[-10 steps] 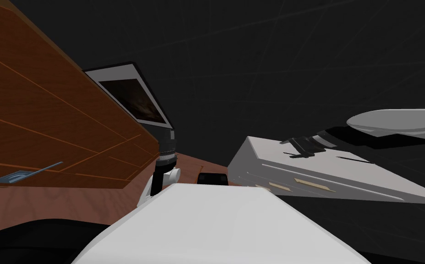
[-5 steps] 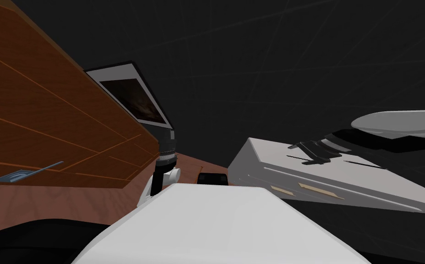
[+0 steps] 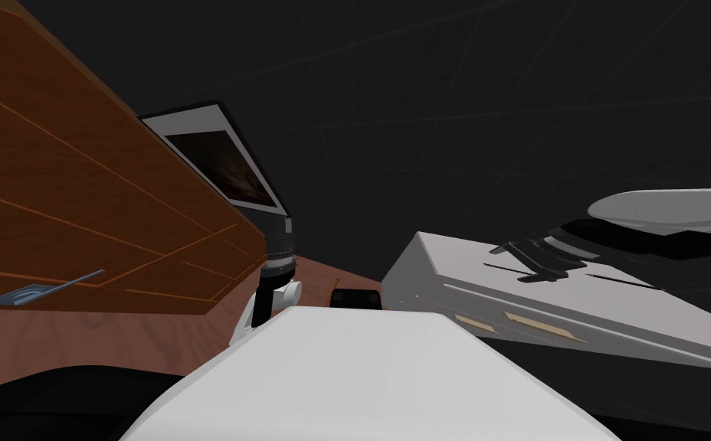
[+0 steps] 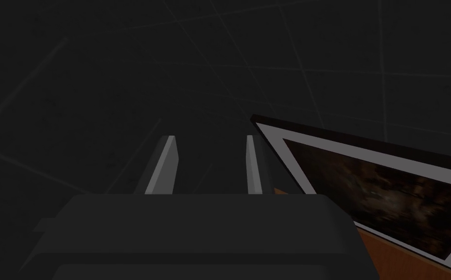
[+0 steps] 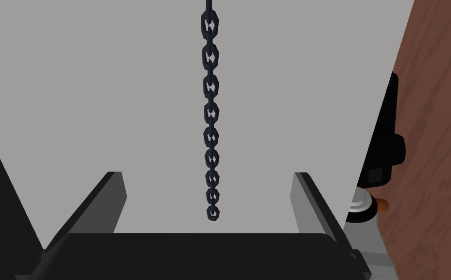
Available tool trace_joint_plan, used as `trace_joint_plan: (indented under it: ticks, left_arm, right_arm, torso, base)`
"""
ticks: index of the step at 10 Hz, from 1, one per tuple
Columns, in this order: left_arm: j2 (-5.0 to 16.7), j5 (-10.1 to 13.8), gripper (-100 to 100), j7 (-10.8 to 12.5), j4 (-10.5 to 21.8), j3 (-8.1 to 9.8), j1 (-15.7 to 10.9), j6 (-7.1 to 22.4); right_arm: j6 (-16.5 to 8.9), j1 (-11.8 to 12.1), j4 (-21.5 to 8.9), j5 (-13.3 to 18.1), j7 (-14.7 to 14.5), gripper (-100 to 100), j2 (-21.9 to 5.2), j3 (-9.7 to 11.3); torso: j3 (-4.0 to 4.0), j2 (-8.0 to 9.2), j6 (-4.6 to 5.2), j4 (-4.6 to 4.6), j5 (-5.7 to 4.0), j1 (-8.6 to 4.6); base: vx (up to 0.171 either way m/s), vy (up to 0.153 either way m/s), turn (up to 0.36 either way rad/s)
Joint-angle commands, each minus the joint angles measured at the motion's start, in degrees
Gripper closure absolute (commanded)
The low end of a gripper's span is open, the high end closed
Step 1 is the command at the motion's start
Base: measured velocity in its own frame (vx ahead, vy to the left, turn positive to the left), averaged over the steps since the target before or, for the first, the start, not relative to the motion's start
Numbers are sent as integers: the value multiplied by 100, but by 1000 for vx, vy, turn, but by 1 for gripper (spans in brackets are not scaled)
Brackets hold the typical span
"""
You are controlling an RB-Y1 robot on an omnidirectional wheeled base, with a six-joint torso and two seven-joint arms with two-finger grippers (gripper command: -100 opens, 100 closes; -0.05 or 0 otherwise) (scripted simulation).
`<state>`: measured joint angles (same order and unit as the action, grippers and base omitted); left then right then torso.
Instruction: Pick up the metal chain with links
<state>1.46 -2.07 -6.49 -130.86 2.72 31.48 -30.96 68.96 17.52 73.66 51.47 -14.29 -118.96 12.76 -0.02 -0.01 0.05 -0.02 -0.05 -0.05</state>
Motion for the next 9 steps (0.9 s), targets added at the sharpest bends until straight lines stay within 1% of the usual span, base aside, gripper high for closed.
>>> trace_joint_plan:
  ticks: [1, 2, 3, 4, 6, 7, 8, 9]
  left_arm:
    - [0, 0, 0, 0, 0, 0, 0, 0]
    - [0, 0, 0, 0, 0, 0, 0, 0]
    - [0, 0, 0, 0, 0, 0, 0, 0]
    - [0, 0, 0, 0, 0, 0, -1, 0]
    - [0, 0, 0, 0, 0, 0, -1, 0]
    - [0, 0, 0, 0, 0, 0, 0, 0]
    - [0, 0, 0, 0, 0, -1, -1, 0]
    - [-1, 0, 0, 0, 0, -1, -1, 0]
  right_arm:
    - [0, 0, 0, 0, 0, -100, 0, 0]
    - [0, -2, -1, -2, -4, 0, -3, 6]
    - [32, 25, -175, -2, -110, -100, 83, 28]
    - [64, 52, -349, -3, -217, -100, 168, 50]
    - [64, 52, -349, -3, -217, -100, 168, 50]
    - [128, 106, -654, -4, -430, -100, 337, 95]
    - [160, 133, -841, -5, -537, -100, 422, 118]
    - [160, 133, -872, -5, -537, -100, 422, -35]
  torso:
    - [0, 0, 0, 0, 0, 0]
    - [3, 5, 0, 1, 0, 2]
    - [5, 8, 0, 2, 1, 3]
    - [6, 10, -1, 2, 0, 2]
    - [8, 14, -1, 3, 3, 12]
    - [9, 14, 1, 4, 3, 10]
    - [9, 16, -3, 3, 2, 15]
    - [9, 15, -4, 3, 4, 20]
  base:
    - [7, -2, -1]
    - [0, 0, 0]
    - [-2, 3, 55]
    - [-9, 20, 100]
    - [-10, 23, 33]
    - [-17, 36, 146]
    - [-16, 56, 203]
    - [-6, 40, 56]
